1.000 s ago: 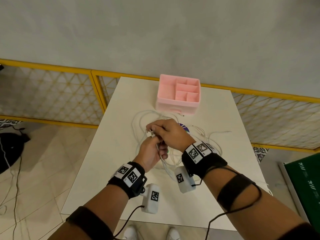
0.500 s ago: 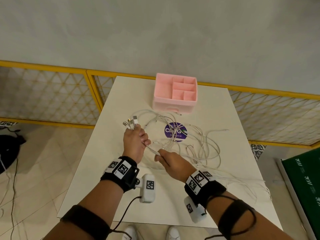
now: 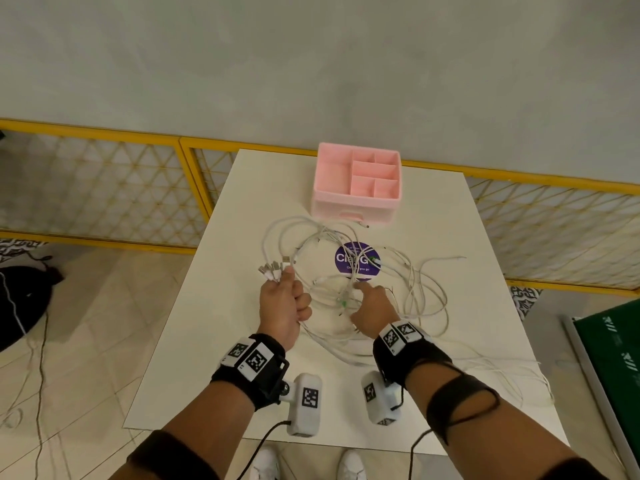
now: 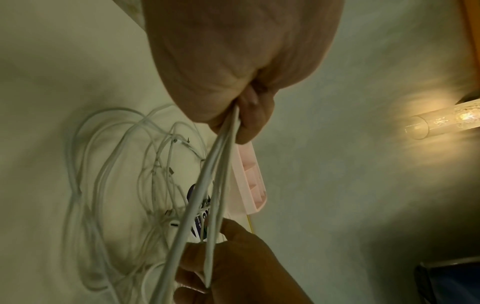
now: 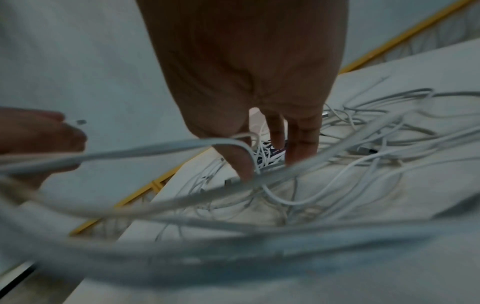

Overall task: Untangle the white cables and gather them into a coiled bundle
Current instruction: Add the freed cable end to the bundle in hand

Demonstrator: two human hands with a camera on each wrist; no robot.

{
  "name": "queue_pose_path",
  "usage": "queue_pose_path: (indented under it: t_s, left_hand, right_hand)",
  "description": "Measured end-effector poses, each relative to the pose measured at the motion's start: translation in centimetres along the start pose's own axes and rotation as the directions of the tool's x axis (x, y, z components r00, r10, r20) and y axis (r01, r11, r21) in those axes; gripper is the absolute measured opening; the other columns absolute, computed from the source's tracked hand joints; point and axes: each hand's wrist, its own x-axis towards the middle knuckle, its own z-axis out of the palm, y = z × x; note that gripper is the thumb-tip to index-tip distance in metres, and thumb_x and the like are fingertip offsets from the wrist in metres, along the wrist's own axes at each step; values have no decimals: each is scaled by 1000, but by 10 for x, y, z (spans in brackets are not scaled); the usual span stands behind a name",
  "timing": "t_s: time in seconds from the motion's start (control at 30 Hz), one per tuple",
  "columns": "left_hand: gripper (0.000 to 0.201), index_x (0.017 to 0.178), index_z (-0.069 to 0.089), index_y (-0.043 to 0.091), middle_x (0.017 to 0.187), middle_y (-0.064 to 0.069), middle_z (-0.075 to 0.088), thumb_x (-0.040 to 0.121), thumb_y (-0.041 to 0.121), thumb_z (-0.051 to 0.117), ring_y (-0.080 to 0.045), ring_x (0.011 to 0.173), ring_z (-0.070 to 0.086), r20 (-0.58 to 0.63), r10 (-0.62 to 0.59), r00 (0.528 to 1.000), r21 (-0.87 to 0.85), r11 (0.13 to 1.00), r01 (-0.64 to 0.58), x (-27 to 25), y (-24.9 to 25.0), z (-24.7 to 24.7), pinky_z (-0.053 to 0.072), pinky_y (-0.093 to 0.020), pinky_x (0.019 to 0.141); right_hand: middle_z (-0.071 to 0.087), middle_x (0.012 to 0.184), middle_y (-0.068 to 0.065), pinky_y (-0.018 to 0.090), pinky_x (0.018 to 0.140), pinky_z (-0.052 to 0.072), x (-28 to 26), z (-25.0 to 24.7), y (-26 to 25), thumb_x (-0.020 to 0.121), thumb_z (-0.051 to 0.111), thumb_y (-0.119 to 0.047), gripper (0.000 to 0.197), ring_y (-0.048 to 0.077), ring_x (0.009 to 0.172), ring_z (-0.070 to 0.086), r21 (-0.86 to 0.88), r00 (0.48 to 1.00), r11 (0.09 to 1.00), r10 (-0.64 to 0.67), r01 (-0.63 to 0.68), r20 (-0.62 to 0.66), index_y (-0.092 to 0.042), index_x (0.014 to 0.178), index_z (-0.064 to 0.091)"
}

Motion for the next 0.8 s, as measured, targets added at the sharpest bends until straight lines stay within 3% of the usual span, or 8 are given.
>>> queue_pose_path:
  t_s: [0.1,0.2,0.3,0.4,0.47,0.6,0.73,0.8]
  left_hand:
    - [39,70,34,23,51,9,23,107,23,45,-6,40,17,19,19,1000,37,999,-19,-2,0,-1,14,-17,40]
    - [41,67,36,21,52,8,24,105,19,51,-7,41,18,45,37,998,114,993,-42,-1,0,-5,16,-18,40]
    - [43,65,37,20,54,7,23,101,19,59,-9,43,18,52,34,998,143,989,-41,2,-1,-8,18,-20,41]
    - [25,80,58,10,56,6,23,101,24,60,-9,45,19,63,23,998,137,990,-32,5,-1,-3,18,-22,42]
    - [25,92,64,6,58,3,32,102,28,57,-9,45,22,65,0,998,114,993,-8,8,1,2,20,-22,41]
    - [25,95,66,7,79,-3,68,103,27,55,-5,41,28,131,-67,989,39,997,62,17,19,11,25,-18,38]
    - [17,99,68,2,75,-1,63,97,18,64,-5,41,28,161,-14,987,177,984,-15,19,29,15,22,-19,38]
    - [21,101,67,-4,69,-1,58,95,16,67,-6,41,28,179,17,984,254,965,-63,17,27,17,20,-20,39]
  right_hand:
    - [63,118,15,34,88,51,12,-8,-5,88,61,-7,41,31,107,63,175,997,981,79,-82,27,-1,128,57]
    - [66,85,15,36,65,52,20,-25,-14,88,64,-9,21,25,70,60,384,992,915,123,-123,25,5,100,72]
    - [53,68,12,29,51,38,10,-46,-34,91,61,-1,11,19,54,46,792,996,606,80,-77,35,6,92,69]
    - [51,65,8,29,51,37,-12,-65,-55,93,56,2,12,17,52,46,941,997,337,-80,28,-1,1,95,69]
    - [53,66,8,28,51,38,-22,-67,-62,94,57,1,12,16,53,48,938,976,334,-215,93,-21,-1,98,68]
    - [57,62,7,27,49,36,-35,-46,-56,94,58,4,12,16,50,49,820,932,542,-361,185,29,-4,95,67]
    - [65,68,9,28,53,40,-34,-31,-39,94,60,-3,10,17,56,55,737,949,656,-309,164,64,-2,93,70]
    - [71,77,11,28,58,43,-29,-34,-40,99,54,-17,24,20,64,60,783,978,616,-201,84,53,-1,95,71]
